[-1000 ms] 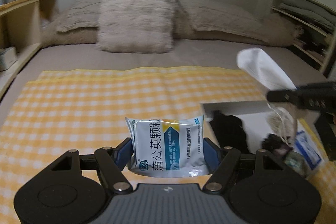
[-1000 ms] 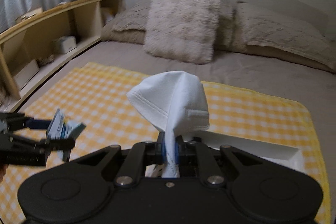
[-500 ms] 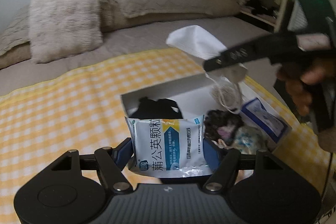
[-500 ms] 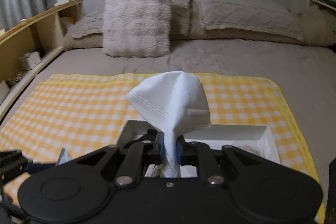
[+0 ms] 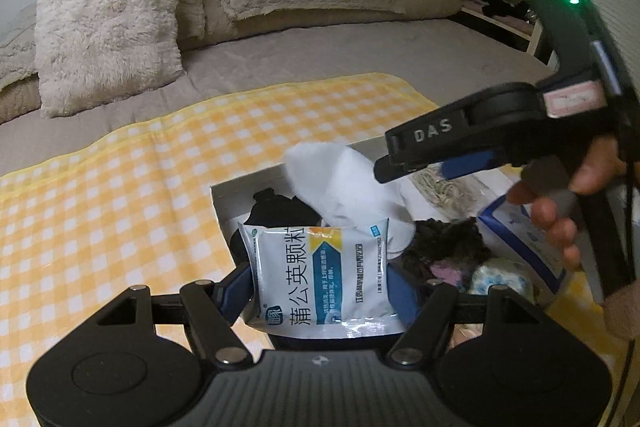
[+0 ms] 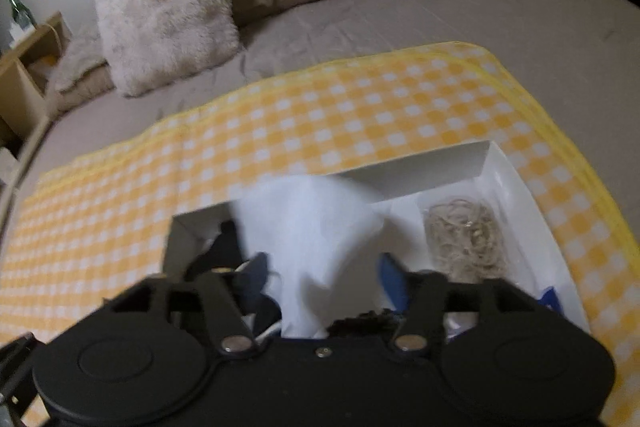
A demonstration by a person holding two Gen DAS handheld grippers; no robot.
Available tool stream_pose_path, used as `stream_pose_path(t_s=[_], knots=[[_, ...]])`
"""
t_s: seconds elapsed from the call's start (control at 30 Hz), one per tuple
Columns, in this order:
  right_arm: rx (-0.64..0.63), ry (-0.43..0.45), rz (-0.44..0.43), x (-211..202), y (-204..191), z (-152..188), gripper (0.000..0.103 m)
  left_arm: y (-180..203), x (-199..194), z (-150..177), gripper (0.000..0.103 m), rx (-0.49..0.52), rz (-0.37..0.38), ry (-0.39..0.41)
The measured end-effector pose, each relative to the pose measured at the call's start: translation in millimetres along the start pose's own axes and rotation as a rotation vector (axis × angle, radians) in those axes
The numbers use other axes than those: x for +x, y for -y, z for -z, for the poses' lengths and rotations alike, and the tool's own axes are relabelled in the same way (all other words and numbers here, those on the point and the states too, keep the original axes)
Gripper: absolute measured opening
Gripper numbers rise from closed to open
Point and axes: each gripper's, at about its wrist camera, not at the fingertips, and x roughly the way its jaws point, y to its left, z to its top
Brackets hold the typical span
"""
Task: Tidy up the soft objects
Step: 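Carry the mask with the right tool while the left tool carries the sachet over the box, then open the right tool to drop the mask while the left tool releases the sachet into the box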
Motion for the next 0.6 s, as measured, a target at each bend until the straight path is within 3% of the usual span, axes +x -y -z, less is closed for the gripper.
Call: stream_pose_path(t_s=[0.2,0.6], knots=[[-0.015,0.015,0.02,-1,4,-3,0.078,-6,20,-8,0.071,-0.015,-0.002,-0.003],[0.105,0.1,0.036,-17,34,-9,0.077,-16,50,-35,0.071,-0.165,0.032,0.103]])
